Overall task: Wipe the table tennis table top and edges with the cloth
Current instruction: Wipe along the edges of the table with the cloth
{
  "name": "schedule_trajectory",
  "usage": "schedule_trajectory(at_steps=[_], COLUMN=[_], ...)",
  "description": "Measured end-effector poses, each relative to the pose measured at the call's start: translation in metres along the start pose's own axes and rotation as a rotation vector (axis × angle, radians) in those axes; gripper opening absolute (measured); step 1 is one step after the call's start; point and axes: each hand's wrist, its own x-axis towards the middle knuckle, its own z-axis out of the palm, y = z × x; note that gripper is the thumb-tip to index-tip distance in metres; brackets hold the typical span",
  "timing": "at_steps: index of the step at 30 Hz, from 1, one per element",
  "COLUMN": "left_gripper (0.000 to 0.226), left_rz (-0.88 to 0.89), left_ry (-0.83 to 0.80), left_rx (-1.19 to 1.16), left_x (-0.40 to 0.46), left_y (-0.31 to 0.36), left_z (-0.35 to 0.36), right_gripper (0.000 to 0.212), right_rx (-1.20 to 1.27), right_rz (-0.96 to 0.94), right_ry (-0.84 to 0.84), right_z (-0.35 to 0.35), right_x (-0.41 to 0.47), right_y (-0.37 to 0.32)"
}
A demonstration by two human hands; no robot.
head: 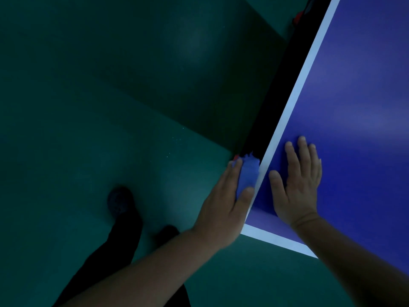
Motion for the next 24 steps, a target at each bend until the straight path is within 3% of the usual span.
schedule_trajectory(at_steps=[4,10,14,18,21,24], left_gripper=[0.073,0.068,0.065,0.055,0.056,0.07], left_rz=[0.039,0.061,0.061,0.044,0.097,0.154], left_ry=[-0.018,0.041,0.034,-0.08,-0.169,-0.105], left_rx=[0.11,0.015,-0.111,-0.206,-0.033,0.058], left_x=[0.024,0.125,0.101,0.057,0.056,0.083], left_y=[0.004,0.043,0.038,0.01,0.003,0.017], left_z=[-0.003,-0.014,-0.012,-0.016,-0.025,-0.019], right_gripper=[0.068,0.069,0.07,0.06,0.054,0.063], right_rx=[-0.003,-0.004,0.006,0.089,0.129,0.1], right_rz=[-0.004,0.007,0.005,0.018,0.003,0.08], right_ry=[0.0,-0.021,-0.042,0.036,0.085,0.066], right_z=[0.0,0.0,-0.002,-0.011,-0.022,-0.028], right_x=[0.0,0.001,0.001,0.014,0.056,0.125], right_y=[0.001,0.001,0.001,0.006,0.022,0.042])
